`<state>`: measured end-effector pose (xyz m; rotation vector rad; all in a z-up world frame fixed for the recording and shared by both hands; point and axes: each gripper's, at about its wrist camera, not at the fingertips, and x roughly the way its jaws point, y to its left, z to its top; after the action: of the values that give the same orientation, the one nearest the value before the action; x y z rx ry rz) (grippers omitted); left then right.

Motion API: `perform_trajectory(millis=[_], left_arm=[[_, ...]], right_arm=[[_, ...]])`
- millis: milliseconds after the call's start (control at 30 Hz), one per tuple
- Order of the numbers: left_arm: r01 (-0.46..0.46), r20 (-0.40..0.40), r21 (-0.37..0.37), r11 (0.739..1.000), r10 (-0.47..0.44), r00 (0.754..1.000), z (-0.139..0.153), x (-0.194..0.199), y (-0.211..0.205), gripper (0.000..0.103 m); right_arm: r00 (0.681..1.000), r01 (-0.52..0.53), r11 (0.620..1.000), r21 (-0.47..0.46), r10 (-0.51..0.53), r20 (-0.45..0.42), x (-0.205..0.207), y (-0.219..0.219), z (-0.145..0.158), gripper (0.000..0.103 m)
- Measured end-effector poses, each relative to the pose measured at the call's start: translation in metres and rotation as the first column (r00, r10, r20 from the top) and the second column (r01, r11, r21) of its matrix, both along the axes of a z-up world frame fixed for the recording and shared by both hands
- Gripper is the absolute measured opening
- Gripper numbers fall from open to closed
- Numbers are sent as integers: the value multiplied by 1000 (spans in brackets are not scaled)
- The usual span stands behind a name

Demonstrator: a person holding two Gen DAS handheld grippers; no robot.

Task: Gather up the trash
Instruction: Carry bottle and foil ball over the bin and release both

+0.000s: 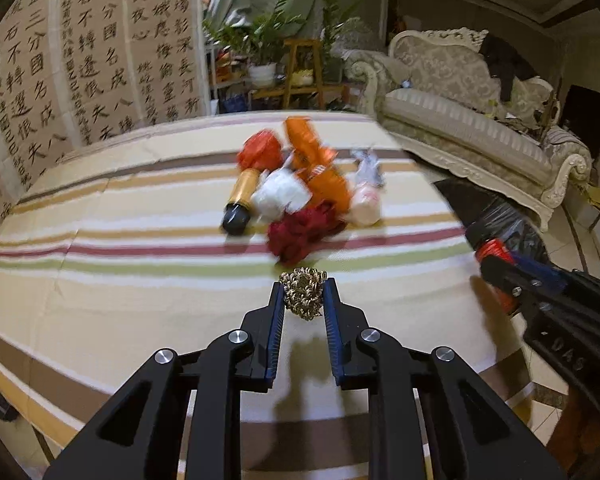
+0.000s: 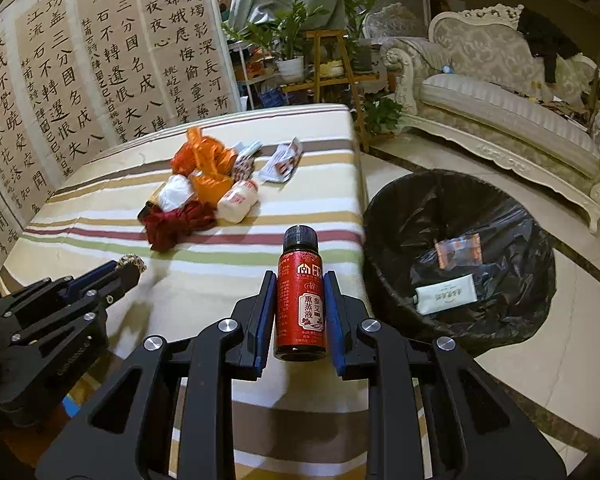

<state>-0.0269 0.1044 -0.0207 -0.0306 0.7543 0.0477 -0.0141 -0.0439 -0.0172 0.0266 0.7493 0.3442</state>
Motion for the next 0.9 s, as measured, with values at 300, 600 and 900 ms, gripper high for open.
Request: perform_trajectory(millis=[300, 600, 900], left_arm=[[111, 54, 2, 994, -111, 992, 17, 37, -47, 21], [211, 49, 24, 977, -212, 976, 15, 81, -107, 21], [255, 9, 49, 966, -256, 967, 2, 116, -144, 21]], right_arm=[[990, 134, 991, -23, -133, 50, 25, -46, 9, 23], [967, 253, 967, -35, -251, 47, 58, -98, 2, 23], [952, 305, 952, -32, -304, 29, 84, -130, -9, 23]])
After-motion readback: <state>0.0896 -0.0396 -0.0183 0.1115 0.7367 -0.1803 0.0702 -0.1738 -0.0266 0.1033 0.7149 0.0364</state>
